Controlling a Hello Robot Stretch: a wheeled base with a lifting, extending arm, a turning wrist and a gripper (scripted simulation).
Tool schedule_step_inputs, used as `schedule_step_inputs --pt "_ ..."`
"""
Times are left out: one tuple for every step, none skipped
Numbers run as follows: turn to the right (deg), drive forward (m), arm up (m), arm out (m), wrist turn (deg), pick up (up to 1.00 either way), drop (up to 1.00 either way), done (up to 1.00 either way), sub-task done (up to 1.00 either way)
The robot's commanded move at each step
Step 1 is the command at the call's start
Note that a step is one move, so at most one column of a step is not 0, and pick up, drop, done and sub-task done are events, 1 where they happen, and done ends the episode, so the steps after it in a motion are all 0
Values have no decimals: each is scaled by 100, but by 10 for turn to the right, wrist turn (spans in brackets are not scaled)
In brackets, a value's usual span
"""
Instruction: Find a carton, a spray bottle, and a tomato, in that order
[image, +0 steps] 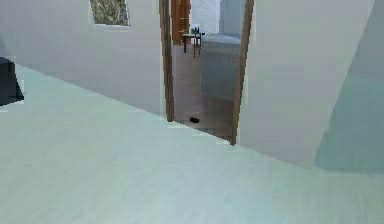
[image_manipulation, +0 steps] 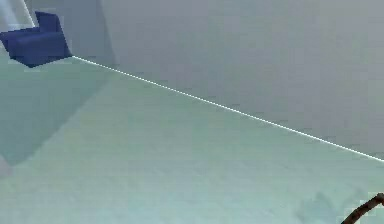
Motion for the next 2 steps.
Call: schedule_step_inputs --pt "0 100 0 0 0 0 0 0 0" --pt "-30 0 0 0 0 0 0 0 0"
